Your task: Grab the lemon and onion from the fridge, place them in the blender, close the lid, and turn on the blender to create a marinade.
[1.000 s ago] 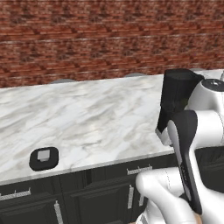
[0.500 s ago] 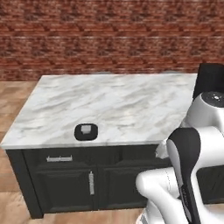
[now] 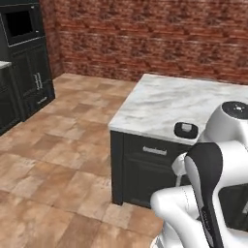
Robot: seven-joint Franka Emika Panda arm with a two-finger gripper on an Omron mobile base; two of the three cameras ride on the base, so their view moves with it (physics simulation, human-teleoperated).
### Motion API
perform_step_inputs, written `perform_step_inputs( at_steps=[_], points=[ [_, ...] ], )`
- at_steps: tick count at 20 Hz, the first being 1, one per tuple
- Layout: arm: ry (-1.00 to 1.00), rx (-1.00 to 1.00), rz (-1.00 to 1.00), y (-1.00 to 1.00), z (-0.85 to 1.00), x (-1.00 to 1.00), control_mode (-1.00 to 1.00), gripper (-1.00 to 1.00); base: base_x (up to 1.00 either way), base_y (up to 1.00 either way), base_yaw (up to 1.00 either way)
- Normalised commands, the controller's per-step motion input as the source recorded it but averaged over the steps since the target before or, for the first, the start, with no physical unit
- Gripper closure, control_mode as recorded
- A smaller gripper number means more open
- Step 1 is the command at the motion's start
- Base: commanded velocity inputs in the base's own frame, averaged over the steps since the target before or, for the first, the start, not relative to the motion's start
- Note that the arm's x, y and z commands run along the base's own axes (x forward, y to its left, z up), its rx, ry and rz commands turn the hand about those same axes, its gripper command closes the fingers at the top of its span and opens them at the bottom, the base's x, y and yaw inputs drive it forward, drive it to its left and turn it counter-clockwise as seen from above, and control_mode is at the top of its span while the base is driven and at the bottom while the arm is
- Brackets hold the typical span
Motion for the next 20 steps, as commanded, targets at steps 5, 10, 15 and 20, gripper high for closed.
perform_step_inputs(
  at_steps=[5,10,15,20],
  points=[
    [0.00,0.00,0.00,0.00,0.00,0.00,1.00,-1.00,0.02,0.99,0.65],
    [0.00,0.00,0.00,0.00,0.00,0.00,1.00,-1.00,0.33,0.73,0.66],
    [0.00,0.00,0.00,0.00,0.00,0.00,1.00,-1.00,0.97,0.14,0.57],
    [0.00,0.00,0.00,0.00,0.00,0.00,1.00,-1.00,1.00,-0.03,0.55]
  ],
)
